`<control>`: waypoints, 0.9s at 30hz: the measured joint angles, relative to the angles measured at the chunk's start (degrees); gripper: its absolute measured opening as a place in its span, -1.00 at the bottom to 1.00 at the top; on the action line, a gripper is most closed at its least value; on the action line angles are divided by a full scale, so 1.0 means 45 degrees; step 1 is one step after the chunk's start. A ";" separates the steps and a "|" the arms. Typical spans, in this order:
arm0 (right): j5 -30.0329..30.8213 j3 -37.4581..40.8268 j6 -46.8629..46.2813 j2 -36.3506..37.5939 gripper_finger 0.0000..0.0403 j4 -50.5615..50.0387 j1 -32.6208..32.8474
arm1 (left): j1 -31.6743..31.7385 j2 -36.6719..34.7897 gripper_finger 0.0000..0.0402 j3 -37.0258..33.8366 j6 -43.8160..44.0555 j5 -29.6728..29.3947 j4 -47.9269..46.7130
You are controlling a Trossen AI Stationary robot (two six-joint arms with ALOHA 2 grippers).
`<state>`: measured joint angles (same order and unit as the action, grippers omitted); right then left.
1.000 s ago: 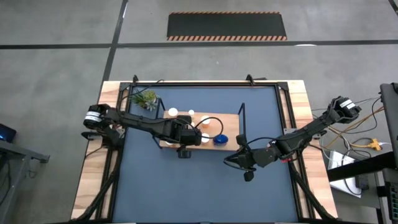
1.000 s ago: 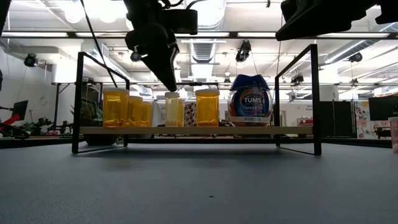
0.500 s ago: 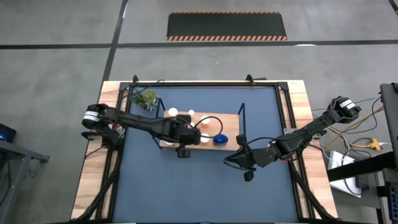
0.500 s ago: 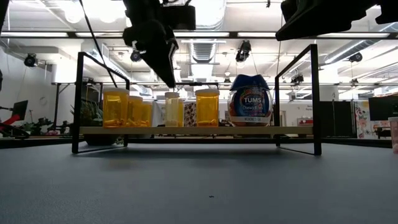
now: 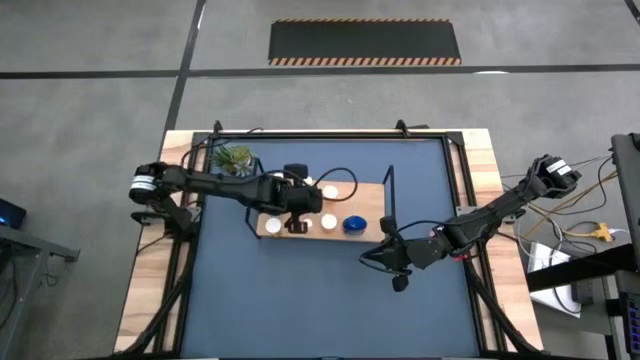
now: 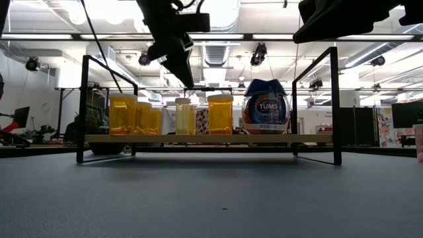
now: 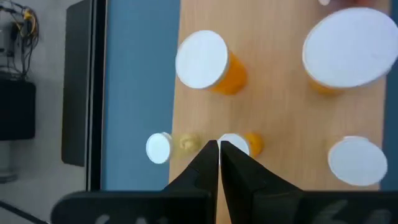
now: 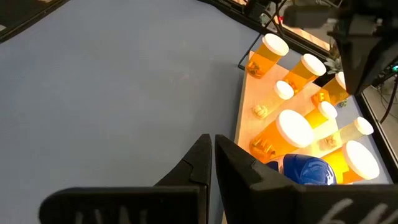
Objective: Pick and place medicine bottles onto shelf by color
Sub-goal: Put the pink pill bottle on to the shelf aligned with the small pill bottles
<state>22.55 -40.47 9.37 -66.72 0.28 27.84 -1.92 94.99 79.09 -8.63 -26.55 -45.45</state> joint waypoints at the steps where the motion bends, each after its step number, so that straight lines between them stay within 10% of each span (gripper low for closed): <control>1: -0.0003 0.0000 0.0002 0.0000 -0.94 -0.0007 -0.0001 | -0.0007 -0.0073 -1.00 0.0000 -0.0089 0.0008 -0.0049; 17: 0.0000 -0.1224 0.0022 -0.0005 -0.94 0.0471 -0.0001 | -0.3711 -0.3399 -1.00 -0.3224 -0.2213 0.0040 0.7649; 27: -0.0007 -0.5015 -0.2044 -0.0029 -0.94 -0.3812 -0.0085 | -0.4161 -0.5151 -1.00 -0.6769 -0.2976 0.0068 1.0664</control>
<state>22.51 -63.04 0.17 -66.85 -16.87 27.46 -20.64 71.81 48.63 -22.02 -26.24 2.54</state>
